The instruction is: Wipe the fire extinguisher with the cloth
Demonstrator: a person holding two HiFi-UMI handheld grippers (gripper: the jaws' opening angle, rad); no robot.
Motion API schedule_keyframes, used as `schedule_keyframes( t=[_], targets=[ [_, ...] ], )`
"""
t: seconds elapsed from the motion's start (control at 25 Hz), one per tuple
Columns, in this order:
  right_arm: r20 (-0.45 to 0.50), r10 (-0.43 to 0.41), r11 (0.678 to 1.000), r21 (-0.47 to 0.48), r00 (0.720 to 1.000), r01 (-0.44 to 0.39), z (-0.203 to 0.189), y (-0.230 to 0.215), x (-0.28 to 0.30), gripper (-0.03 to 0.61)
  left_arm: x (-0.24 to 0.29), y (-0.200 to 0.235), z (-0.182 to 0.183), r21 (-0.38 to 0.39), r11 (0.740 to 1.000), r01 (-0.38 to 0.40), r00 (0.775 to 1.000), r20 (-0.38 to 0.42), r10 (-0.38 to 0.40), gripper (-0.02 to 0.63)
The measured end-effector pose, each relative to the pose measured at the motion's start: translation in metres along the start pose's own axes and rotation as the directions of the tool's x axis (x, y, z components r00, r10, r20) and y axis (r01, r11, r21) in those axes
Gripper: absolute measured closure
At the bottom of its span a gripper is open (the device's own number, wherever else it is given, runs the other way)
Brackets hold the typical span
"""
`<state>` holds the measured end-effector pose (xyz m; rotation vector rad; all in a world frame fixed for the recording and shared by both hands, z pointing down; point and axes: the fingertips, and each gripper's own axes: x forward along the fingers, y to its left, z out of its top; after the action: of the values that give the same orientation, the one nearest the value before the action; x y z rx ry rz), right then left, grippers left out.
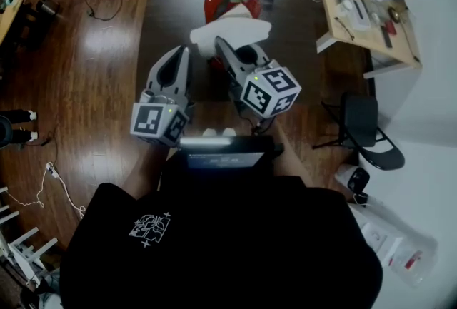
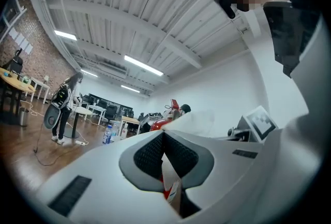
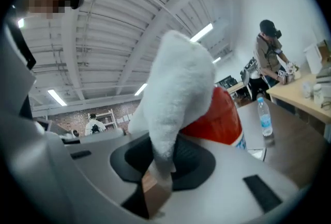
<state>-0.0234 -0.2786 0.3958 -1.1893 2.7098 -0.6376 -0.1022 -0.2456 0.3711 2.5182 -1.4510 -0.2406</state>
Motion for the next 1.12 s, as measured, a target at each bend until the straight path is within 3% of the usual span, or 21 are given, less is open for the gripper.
schedule_keyframes(
  t=[0.12,0.24,0.32,0.44,0.48,0.56,0.68,0.76,0.84,0.96,1.04,1.12],
  targets=[
    [-0.133,-0.025,0.994,0.103,0.991,0.039,-0.065,-0.021,0.009,0.477,0.0,-0.001,-0.003,0.011,1.0,-0.002,1.0,-0.009,0.002,0.614],
    [-0.282,-0.072,0.978,0.17,0.957,0.124,-0.145,-0.057,0.01,0.477,0.0,-0.001,0.0,0.016,1.0,-0.006,1.0,-0.003,0.006,0.614],
    [-0.306,-0.059,0.976,0.183,0.95,0.12,-0.164,-0.065,0.001,0.477,-0.001,0.0,0.004,0.015,1.0,-0.011,1.0,0.006,0.011,0.614],
    [-0.137,0.08,0.984,0.169,0.987,-0.056,-0.098,-0.026,-0.022,0.477,-0.001,0.004,0.007,0.014,1.0,-0.021,1.0,0.015,0.02,0.614],
    [-0.052,0.144,0.978,0.16,0.988,-0.134,-0.06,-0.008,-0.032,0.477,-0.001,0.005,0.009,0.012,1.0,-0.022,1.0,0.018,0.022,0.614],
    [0.097,0.245,0.956,0.14,0.965,-0.256,0.014,0.017,-0.052,0.477,-0.001,0.005,0.013,0.008,1.0,-0.025,0.999,0.027,0.024,0.614],
    [0.218,0.295,0.935,0.135,0.93,-0.328,0.087,0.015,-0.058,0.476,0.0,0.004,0.015,0.008,1.0,-0.025,0.999,0.034,0.025,0.614],
    [0.223,0.271,0.937,0.164,0.936,-0.31,0.101,-0.004,-0.046,0.477,0.001,0.002,0.013,0.014,1.0,-0.02,0.999,0.028,0.02,0.614],
    [0.183,0.226,0.935,0.234,0.957,-0.266,0.082,-0.032,-0.036,0.477,0.003,-0.002,0.014,0.015,1.0,-0.019,0.999,0.03,0.019,0.614],
    [0.15,0.174,0.906,0.363,0.973,-0.218,0.026,-0.064,-0.046,0.477,0.004,-0.005,0.01,0.026,0.999,-0.023,1.0,0.009,0.023,0.614],
    [0.055,0.111,0.903,0.411,0.992,-0.124,-0.035,-0.089,-0.048,0.479,0.005,-0.005,0.009,0.04,0.999,-0.023,1.0,-0.002,0.023,0.614],
    [-0.062,0.045,0.879,0.476,0.997,-0.01,-0.107,-0.121,-0.043,0.479,0.005,-0.004,0.012,0.059,0.998,-0.032,0.999,0.007,0.032,0.614]
  ],
)
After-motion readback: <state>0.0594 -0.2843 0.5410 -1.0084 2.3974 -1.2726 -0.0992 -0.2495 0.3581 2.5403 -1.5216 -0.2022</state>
